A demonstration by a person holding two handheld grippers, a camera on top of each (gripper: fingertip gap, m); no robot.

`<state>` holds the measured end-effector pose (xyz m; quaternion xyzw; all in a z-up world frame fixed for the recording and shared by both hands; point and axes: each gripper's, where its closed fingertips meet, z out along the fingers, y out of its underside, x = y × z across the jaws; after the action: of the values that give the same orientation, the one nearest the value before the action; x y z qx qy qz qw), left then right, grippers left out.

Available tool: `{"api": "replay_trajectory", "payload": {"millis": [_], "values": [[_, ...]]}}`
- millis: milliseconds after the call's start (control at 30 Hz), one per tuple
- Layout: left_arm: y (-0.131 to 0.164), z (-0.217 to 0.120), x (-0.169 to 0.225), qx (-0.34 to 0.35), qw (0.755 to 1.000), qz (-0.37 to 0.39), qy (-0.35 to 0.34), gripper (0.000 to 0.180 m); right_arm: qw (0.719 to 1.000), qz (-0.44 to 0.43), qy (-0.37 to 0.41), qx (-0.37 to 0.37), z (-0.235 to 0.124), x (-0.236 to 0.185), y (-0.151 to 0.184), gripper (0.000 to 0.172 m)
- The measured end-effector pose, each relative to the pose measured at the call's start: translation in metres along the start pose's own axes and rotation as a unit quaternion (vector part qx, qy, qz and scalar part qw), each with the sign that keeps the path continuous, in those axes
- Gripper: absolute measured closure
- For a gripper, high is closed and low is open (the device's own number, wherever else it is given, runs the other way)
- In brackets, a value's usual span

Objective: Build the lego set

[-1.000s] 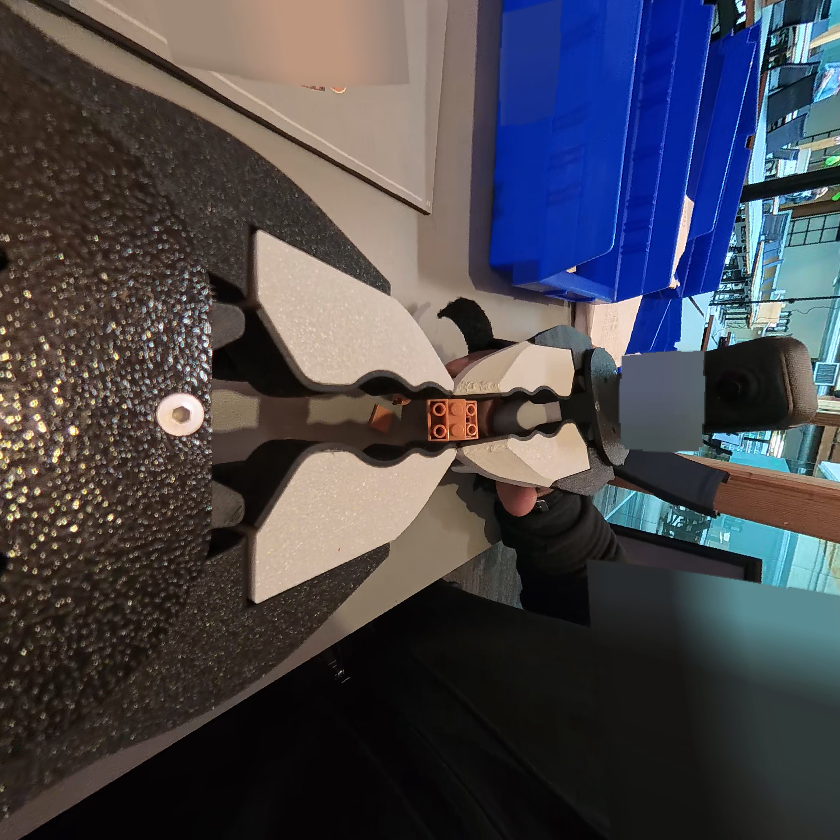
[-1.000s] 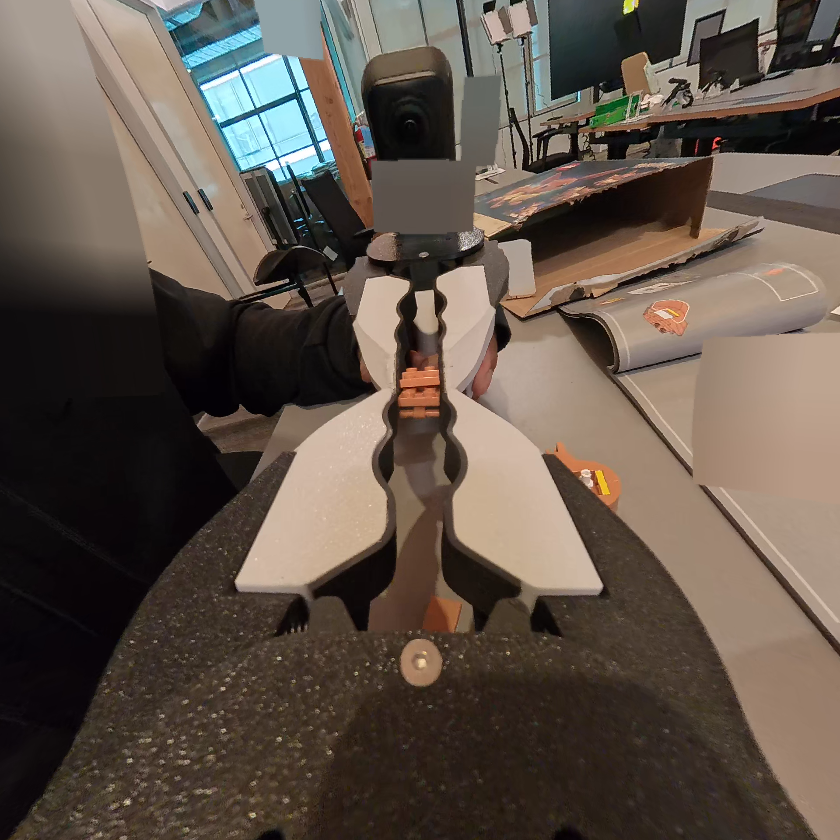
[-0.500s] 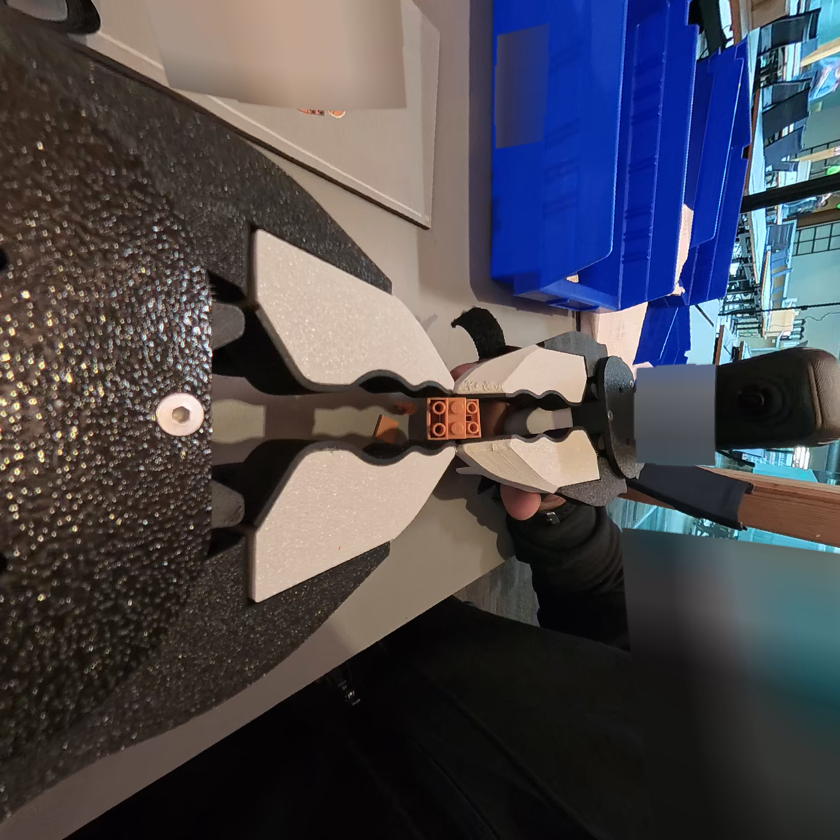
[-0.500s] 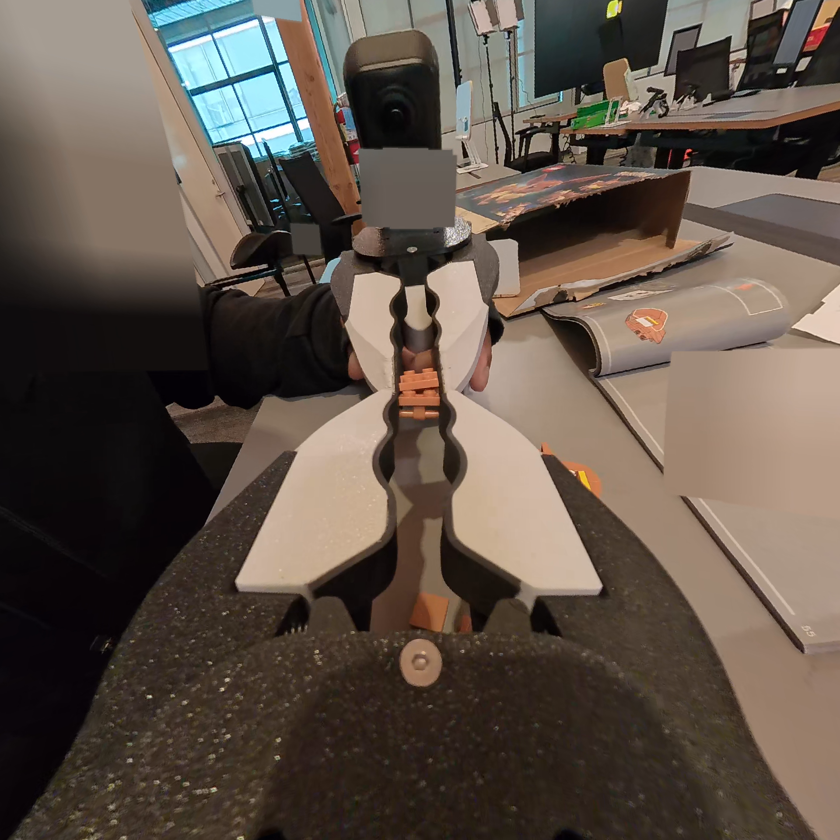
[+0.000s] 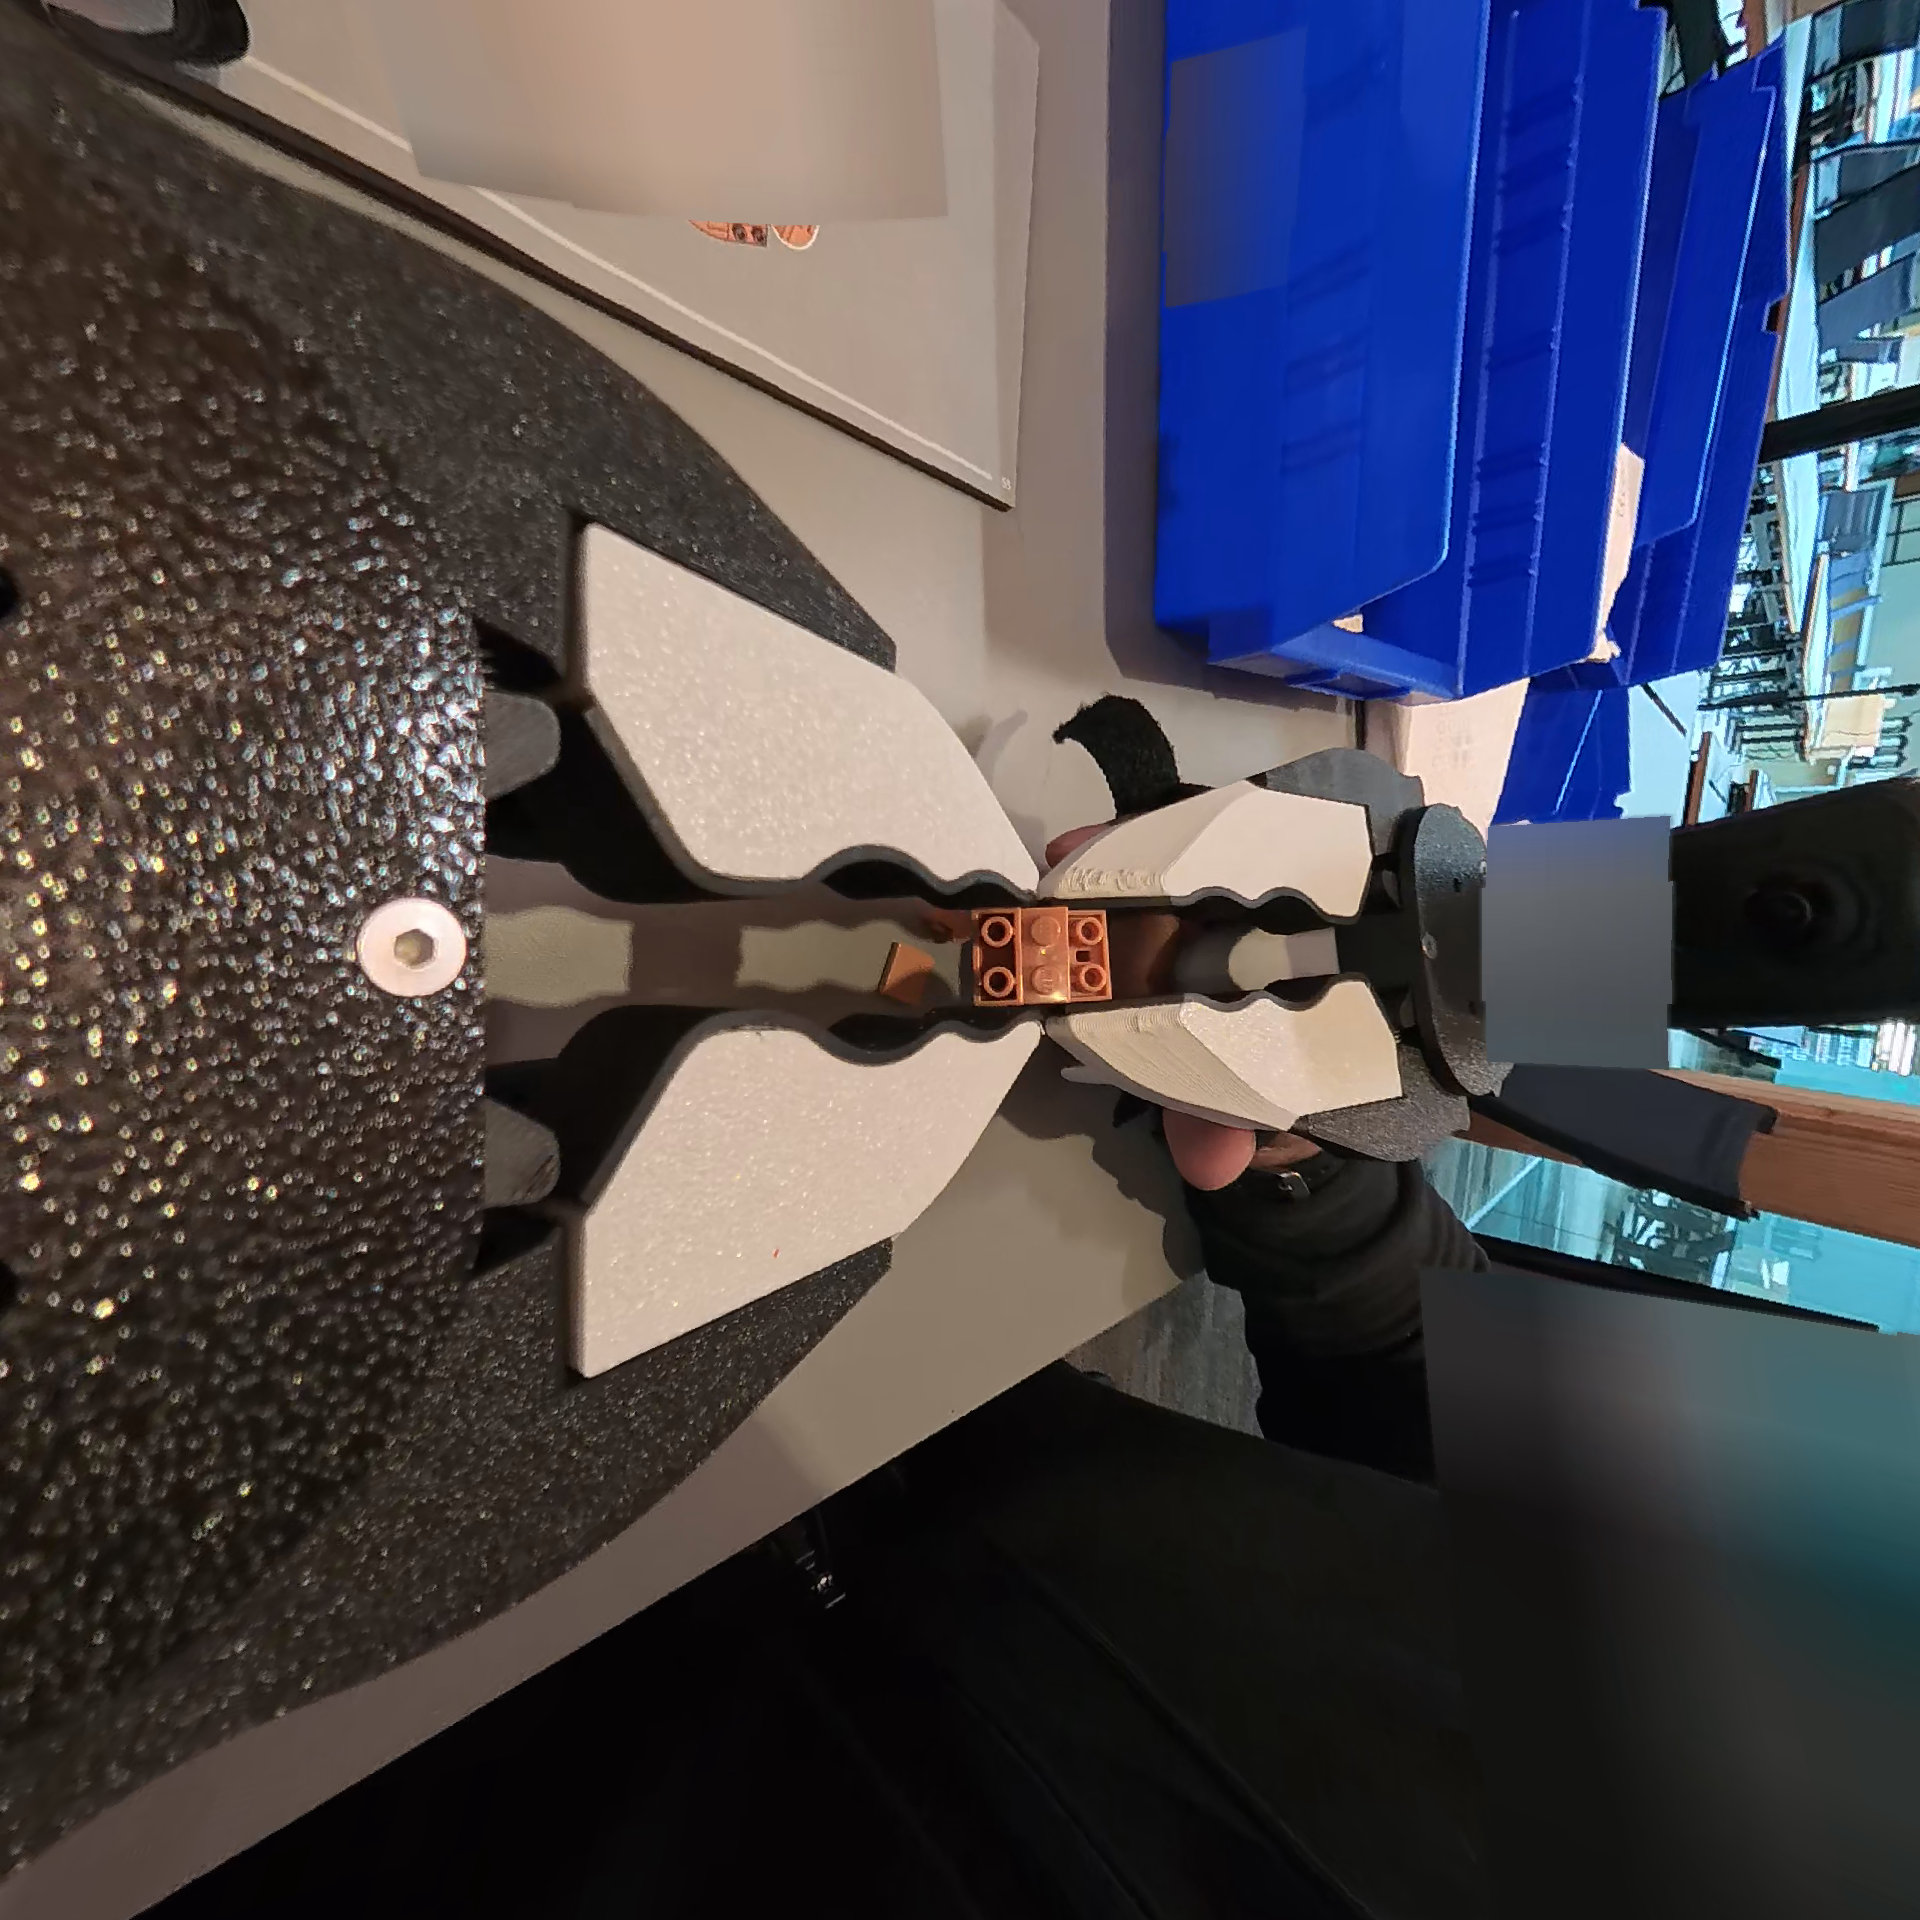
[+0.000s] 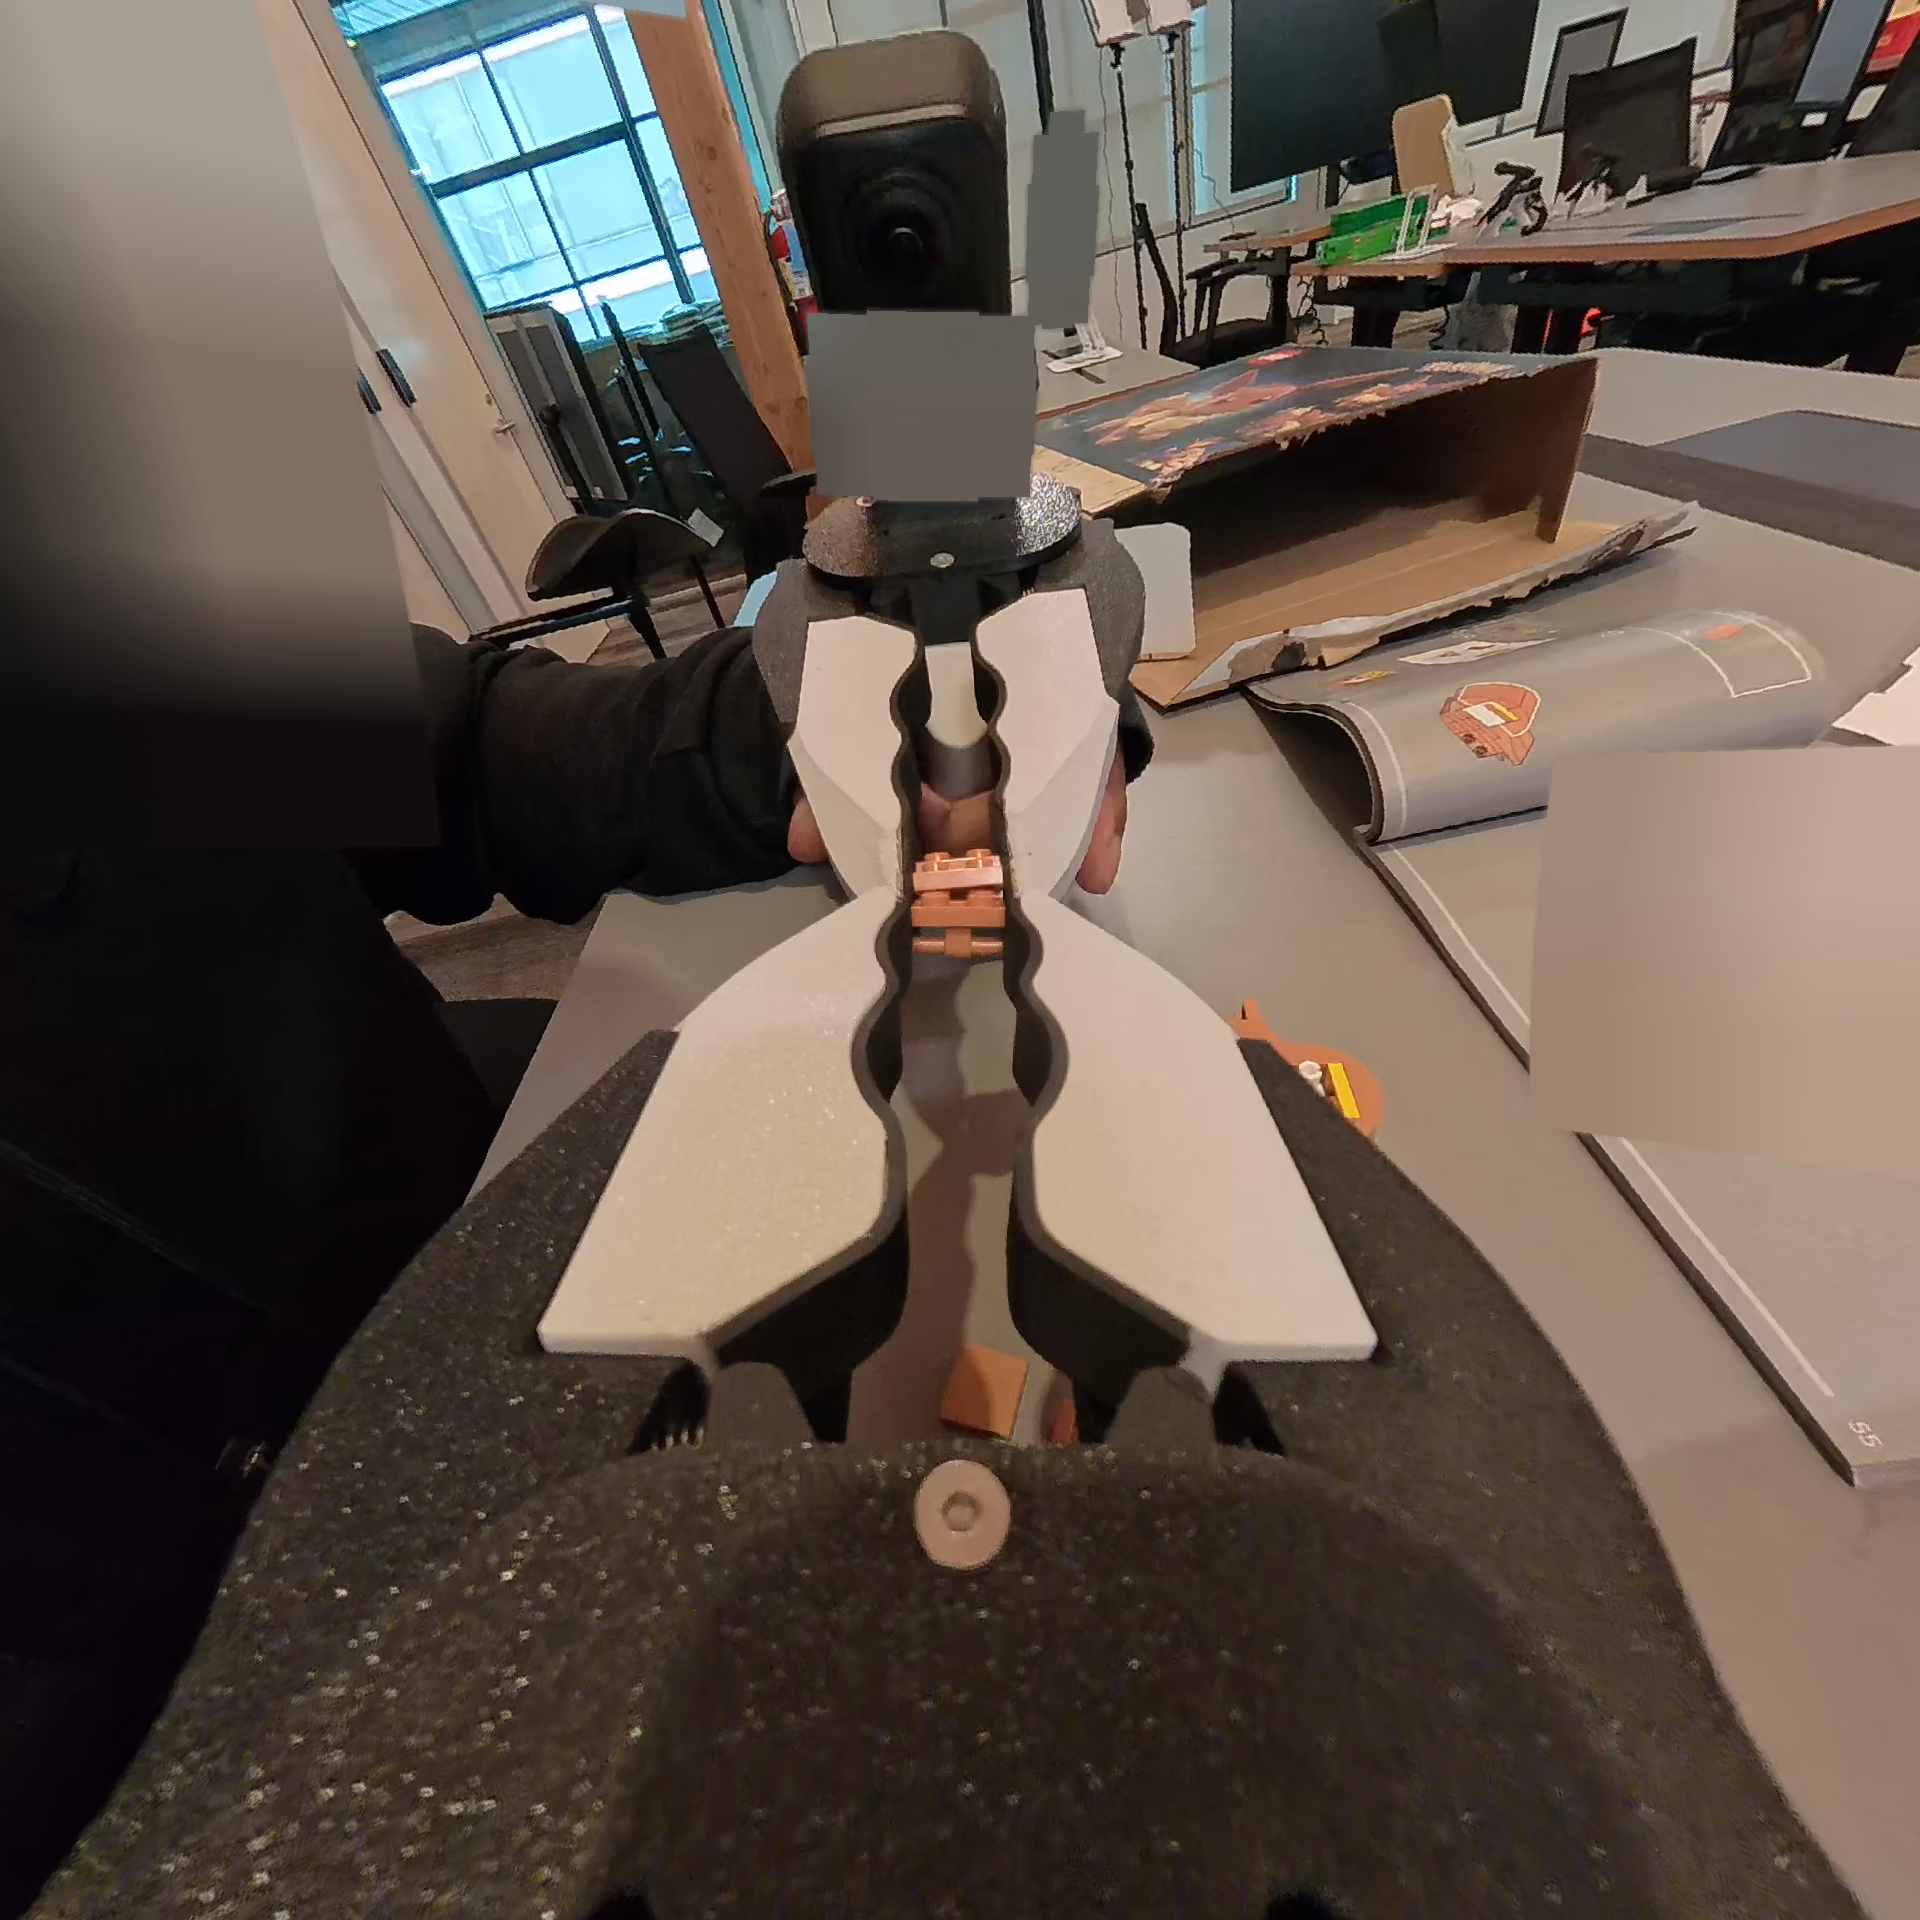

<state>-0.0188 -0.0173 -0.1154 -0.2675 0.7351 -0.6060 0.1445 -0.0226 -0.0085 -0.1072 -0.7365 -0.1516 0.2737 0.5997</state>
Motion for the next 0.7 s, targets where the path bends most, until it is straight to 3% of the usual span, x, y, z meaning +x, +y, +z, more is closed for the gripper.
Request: {"api": "replay_trajectory", "payload": {"millis": [700], "values": [[-0.0006,-0.0015,-0.0017,0.000,1.000,-0.003,-0.003,0.164,0.999,-0.032,0.011,-0.008,-0.0010,0.0010,0.0000,0.155]]}}
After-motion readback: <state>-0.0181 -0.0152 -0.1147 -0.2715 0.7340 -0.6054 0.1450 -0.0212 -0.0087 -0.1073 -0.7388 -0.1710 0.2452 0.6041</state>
